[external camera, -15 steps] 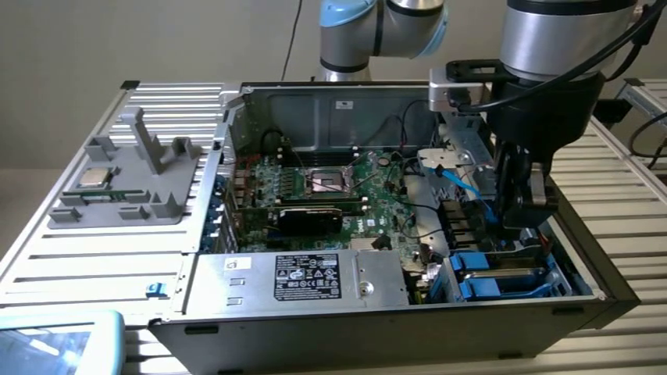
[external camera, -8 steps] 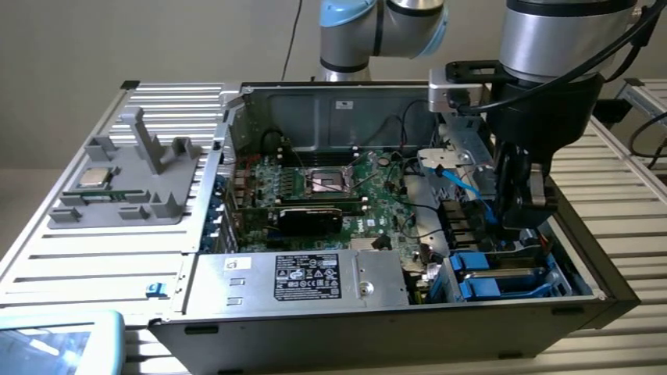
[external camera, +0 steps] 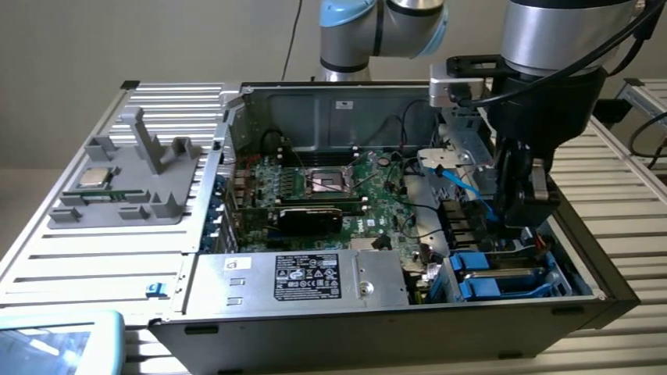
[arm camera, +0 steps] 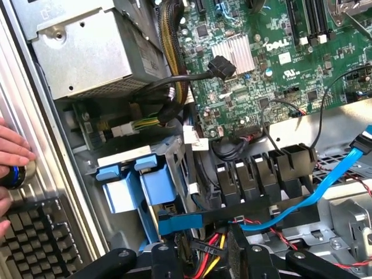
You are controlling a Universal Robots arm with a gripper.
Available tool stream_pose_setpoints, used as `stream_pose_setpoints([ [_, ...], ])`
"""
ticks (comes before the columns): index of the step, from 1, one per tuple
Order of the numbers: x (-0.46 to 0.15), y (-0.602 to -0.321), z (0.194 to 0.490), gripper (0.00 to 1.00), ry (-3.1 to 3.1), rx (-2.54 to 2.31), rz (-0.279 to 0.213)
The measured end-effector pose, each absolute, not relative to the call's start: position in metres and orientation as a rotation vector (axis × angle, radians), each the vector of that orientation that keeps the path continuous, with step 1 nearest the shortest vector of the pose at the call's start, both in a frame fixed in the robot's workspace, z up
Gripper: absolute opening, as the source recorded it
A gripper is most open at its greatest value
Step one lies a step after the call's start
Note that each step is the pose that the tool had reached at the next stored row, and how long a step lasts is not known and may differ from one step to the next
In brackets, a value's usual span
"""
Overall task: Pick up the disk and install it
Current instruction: 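Insert the first disk wire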
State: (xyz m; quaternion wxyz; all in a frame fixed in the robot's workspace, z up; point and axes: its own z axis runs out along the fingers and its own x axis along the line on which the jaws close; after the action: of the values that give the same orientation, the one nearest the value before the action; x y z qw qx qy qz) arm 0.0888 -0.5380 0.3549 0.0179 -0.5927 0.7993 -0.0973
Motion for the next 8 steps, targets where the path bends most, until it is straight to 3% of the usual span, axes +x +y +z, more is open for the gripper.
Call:
stream_pose_setpoints([
  [8, 0.096, -0.538, 0.383, 0.44, 2.482, -1.841, -0.302],
])
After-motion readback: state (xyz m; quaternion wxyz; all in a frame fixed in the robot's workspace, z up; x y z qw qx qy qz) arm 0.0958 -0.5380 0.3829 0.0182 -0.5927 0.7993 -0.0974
